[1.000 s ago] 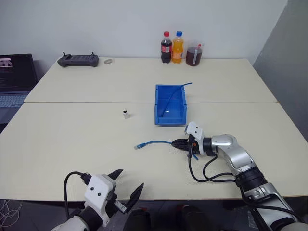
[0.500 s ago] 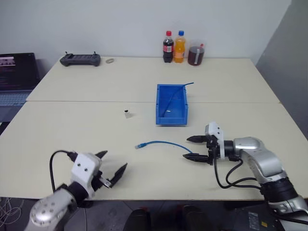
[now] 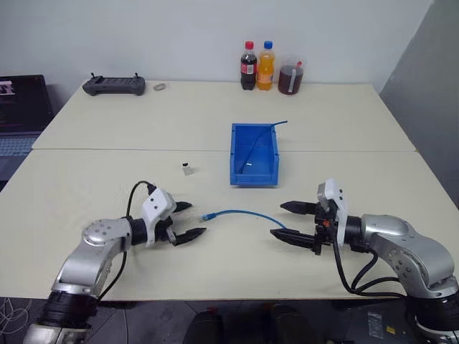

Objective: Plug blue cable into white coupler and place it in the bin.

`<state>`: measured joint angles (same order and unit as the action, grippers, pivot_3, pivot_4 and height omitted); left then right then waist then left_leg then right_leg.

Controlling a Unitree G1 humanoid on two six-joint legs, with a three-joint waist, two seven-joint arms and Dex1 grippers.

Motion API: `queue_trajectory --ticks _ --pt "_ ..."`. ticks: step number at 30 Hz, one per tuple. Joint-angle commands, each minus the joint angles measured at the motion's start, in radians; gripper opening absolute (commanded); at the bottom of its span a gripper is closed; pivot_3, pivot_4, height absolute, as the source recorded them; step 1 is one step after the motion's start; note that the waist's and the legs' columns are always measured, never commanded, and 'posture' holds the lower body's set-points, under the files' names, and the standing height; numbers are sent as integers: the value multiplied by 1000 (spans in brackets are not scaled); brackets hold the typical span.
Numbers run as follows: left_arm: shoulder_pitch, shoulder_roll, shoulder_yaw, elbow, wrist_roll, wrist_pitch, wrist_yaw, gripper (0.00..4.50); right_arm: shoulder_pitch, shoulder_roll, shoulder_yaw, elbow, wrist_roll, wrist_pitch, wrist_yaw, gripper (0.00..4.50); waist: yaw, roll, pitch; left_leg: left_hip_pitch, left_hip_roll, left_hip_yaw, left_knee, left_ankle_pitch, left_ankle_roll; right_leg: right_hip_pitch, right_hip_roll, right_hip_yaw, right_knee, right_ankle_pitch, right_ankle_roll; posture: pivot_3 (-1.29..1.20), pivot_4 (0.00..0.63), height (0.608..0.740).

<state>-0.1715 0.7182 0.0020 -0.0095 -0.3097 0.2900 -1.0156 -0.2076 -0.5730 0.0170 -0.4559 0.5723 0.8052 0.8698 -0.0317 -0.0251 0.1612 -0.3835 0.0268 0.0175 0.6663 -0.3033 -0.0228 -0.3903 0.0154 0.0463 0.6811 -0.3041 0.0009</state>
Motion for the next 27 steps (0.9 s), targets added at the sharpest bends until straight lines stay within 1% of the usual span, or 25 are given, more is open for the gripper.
queue_trajectory --ticks 1,7,15,20,21,27 --pt "10 8 2 -35 -16 -13 -32 4500 -1 -4 -13 -15 -7 -48 -18 4492 0 0 0 0 0 -1 0 0 0 0 0 -1 0 0 0 0 150 740" --pt "-37 -42 -67 83 32 -57 -62 4500 -34 -25 -9 -8 20 -44 -6 4492 3 0 0 0 -1 -4 1 0 0 1 0 -3 0 0 0 0 150 740" --pt "-134 -78 -89 267 69 -135 -87 4500 -31 -37 -20 -13 33 -36 -20 4492 7 1 0 -1 -1 -8 10 0 0 5 0 -7 3 0 0 0 150 740" --pt "-168 -86 -115 347 89 -196 -133 3597 -16 -38 -23 -27 40 -32 -35 4500 6 1 -1 -1 -1 -9 12 0 0 5 0 -7 7 0 0 0 150 740" --pt "-173 -89 -118 353 92 -205 -141 3311 -14 -37 -23 -29 40 -33 -38 4500 6 2 -1 -1 -1 -9 12 0 0 5 0 -7 7 0 0 0 150 740" --pt "-206 -98 -128 386 114 -259 -159 2290 -6 -34 -19 -34 47 -36 -58 4500 7 2 -1 -1 -2 -8 12 0 0 5 0 -7 7 0 0 0 150 740"
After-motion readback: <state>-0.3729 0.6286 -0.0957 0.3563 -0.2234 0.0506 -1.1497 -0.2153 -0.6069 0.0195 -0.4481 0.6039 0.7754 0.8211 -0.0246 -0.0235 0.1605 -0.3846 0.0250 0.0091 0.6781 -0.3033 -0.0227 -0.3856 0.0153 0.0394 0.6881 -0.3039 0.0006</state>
